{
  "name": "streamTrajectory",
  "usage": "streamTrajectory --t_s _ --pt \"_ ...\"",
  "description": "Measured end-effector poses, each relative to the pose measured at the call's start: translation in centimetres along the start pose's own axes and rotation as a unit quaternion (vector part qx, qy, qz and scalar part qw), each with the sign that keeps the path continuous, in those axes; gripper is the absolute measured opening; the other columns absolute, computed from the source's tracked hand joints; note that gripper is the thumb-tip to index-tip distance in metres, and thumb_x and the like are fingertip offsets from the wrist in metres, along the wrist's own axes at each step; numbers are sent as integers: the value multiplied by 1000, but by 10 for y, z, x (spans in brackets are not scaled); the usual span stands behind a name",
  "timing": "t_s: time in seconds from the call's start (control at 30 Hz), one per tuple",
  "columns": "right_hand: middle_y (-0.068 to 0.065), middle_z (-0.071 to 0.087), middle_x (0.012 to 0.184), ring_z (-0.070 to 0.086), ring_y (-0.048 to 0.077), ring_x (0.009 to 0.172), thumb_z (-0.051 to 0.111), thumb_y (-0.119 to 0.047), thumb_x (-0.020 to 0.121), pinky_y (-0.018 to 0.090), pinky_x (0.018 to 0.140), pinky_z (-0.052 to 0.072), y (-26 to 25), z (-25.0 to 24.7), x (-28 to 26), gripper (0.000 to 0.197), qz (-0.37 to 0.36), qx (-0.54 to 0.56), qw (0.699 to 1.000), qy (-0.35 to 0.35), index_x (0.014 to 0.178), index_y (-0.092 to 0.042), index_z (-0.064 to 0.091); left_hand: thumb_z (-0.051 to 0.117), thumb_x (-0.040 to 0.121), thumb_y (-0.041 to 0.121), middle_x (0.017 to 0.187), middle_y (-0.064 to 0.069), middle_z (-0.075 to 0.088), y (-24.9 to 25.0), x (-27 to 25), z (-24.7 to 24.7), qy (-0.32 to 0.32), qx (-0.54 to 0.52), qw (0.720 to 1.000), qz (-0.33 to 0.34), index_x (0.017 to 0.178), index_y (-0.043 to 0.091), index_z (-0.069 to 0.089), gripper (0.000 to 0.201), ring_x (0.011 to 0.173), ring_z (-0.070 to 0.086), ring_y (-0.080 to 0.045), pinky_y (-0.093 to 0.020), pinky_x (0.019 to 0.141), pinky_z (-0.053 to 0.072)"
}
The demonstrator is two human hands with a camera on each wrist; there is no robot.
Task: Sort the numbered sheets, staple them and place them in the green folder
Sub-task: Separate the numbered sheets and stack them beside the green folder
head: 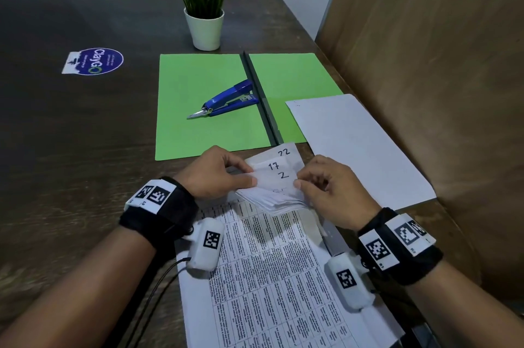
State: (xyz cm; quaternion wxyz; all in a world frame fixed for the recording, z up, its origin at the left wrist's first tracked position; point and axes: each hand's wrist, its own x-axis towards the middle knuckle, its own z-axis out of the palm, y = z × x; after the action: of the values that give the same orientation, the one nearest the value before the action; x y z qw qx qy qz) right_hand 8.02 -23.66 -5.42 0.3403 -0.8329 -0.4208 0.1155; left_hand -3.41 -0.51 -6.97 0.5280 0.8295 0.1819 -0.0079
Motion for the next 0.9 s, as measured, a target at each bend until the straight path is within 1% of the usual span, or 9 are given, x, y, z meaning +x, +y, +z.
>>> streamTrajectory --t_s 0.23,0.3,0.4,0.47,0.57,0.67,0.73,0.83,0.9 --pt "-6 55 74 47 -1 53 62 -9 96 10 51 31 -13 -15 1 16 27 121 987 103 80 -10 59 85 79 24 85 0 79 3 -3 -6 -18 15 1000 -14 90 11 81 17 84 75 -27 -47 84 60" --pt "2 61 75 50 3 57 66 -20 94 16 56 37 -7 -21 -1 18 47 121 990 60 81 -8 63 86 78 25 84 0 79 3 -3 -5 -13 13 1000 -16 89 11 82 19 77 75 -21 -44 81 60" --pt "-2 77 91 70 10 81 71 -30 91 27 77 53 7 -25 -9 17 92 76 984 -131 95 -15 77 86 77 26 83 1 79 3 -3 -4 -10 11 1000 -19 87 13 82 17 67 69 -13 -43 79 60" --pt "3 78 99 74 19 91 69 -36 91 38 84 58 20 -25 -15 25 104 71 982 -141 99 -14 78 87 76 26 83 1 79 4 -3 -4 -11 6 1000 -20 88 12 82 19 69 70 -14 -42 79 60" --pt "16 74 90 63 31 72 66 -43 89 40 71 49 30 -29 -15 35 108 138 984 -37 95 -9 71 88 73 31 83 1 79 3 -2 -4 -7 7 1000 -22 90 13 82 24 75 73 -17 -40 77 60" --pt "-5 77 95 70 12 84 65 -24 96 27 79 52 29 -42 -18 11 129 107 975 -143 96 -19 74 88 74 30 81 4 79 2 -2 -4 2 12 1000 -26 89 15 82 22 65 69 -7 -32 66 58" --pt "-8 69 75 61 10 68 65 -19 95 28 67 45 30 -50 -21 19 129 37 974 -183 78 -14 70 87 75 28 79 4 79 2 -2 -3 2 7 1000 -23 90 15 82 20 60 67 -4 -28 63 54" --pt "-10 62 55 53 2 54 66 -6 91 25 59 42 37 -84 -5 26 130 -2 992 5 67 -15 64 85 78 23 71 8 75 1 -3 -2 6 5 1000 -11 79 22 80 6 56 62 -4 -29 64 50" --pt "-4 73 66 55 -5 58 65 0 90 16 62 44 30 -119 9 21 111 4 986 121 75 -13 67 85 78 21 84 16 76 -2 -2 -3 8 6 1000 6 81 29 79 10 74 67 0 -29 77 53"
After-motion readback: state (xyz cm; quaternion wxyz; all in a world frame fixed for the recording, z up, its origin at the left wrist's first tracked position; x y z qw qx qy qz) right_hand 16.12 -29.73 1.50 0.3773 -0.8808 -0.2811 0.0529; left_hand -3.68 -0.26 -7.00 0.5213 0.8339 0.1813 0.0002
